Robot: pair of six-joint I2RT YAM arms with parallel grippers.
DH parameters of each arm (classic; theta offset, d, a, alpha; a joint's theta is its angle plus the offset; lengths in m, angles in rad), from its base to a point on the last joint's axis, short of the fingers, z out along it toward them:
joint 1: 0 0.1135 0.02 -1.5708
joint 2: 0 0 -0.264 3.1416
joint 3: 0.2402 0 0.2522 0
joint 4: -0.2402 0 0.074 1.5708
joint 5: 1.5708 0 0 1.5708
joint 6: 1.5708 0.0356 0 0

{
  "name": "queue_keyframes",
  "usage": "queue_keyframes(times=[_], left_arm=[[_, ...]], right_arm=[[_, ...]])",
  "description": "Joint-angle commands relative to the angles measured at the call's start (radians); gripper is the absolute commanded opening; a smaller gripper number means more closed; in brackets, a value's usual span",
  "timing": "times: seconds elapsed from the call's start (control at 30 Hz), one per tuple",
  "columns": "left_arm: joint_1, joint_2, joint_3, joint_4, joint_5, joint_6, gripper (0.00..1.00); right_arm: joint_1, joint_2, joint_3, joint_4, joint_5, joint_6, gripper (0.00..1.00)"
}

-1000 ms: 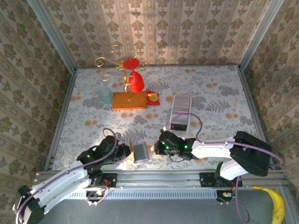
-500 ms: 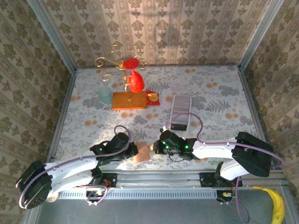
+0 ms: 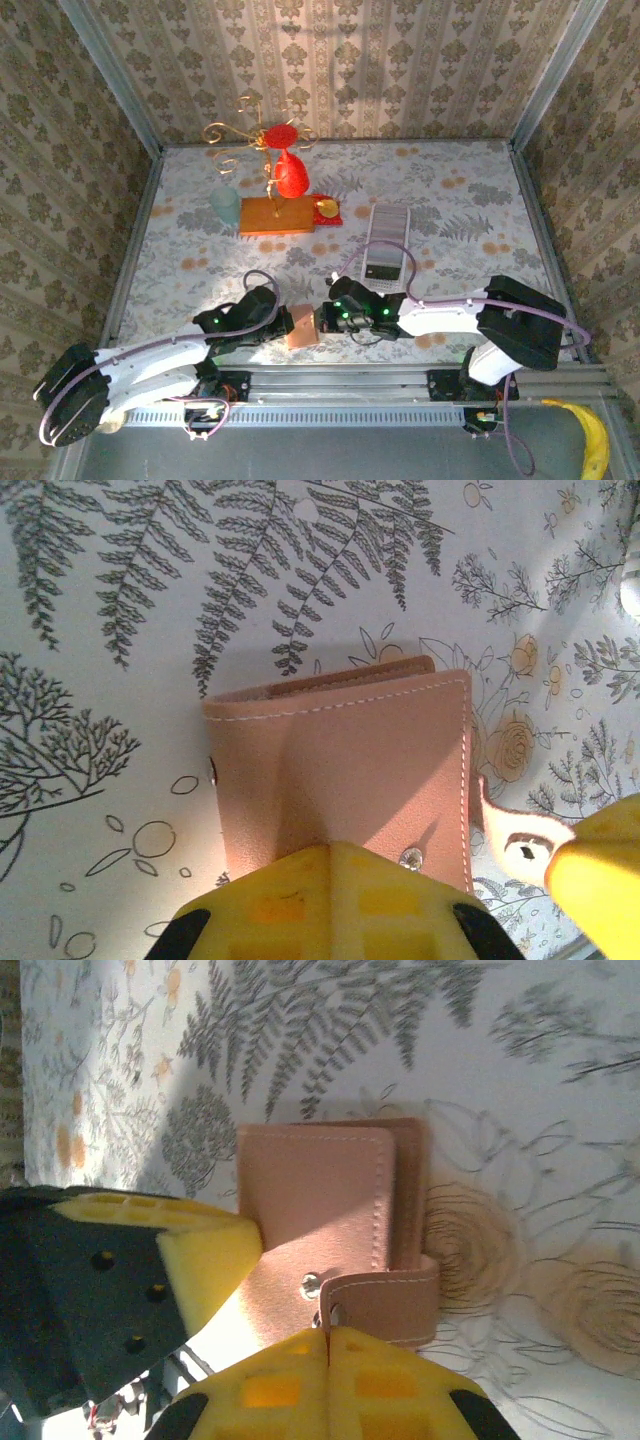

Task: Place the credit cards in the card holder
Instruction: Close the button at the bottom-center of the table.

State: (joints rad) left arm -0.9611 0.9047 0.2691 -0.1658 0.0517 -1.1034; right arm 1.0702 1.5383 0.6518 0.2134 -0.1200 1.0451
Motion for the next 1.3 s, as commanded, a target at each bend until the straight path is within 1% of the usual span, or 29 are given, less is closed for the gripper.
queue_keyframes(times=[0.0, 0.3, 0.43, 0.6, 0.83, 1.17, 1.27], left_arm=[[-0.005, -0.006, -0.010, -0.086, -0.033, 0.012, 0.00], [-0.007, 0.025, -0.004, -0.062, -0.024, 0.011, 0.00], [-0.008, 0.019, -0.004, -0.062, -0.019, 0.010, 0.00], [-0.011, -0.003, -0.008, -0.060, -0.019, 0.005, 0.00], [-0.013, -0.027, -0.027, -0.043, -0.017, -0.008, 0.00], [-0.015, -0.031, -0.045, -0.023, -0.016, -0.016, 0.00], [-0.015, -0.031, -0.050, -0.014, -0.018, -0.018, 0.00]], right_arm=[[0.014, 0.029, 0.047, -0.030, -0.063, -0.041, 0.00], [0.028, 0.072, 0.106, -0.127, -0.089, -0.076, 0.00], [0.028, 0.075, 0.129, -0.207, -0.031, -0.078, 0.00], [0.030, 0.087, 0.148, -0.227, -0.018, -0.085, 0.00], [0.031, 0.120, 0.173, -0.210, -0.018, -0.080, 0.00], [0.033, 0.138, 0.195, -0.251, 0.028, -0.053, 0.00], [0.037, 0.150, 0.209, -0.265, 0.024, -0.062, 0.00]])
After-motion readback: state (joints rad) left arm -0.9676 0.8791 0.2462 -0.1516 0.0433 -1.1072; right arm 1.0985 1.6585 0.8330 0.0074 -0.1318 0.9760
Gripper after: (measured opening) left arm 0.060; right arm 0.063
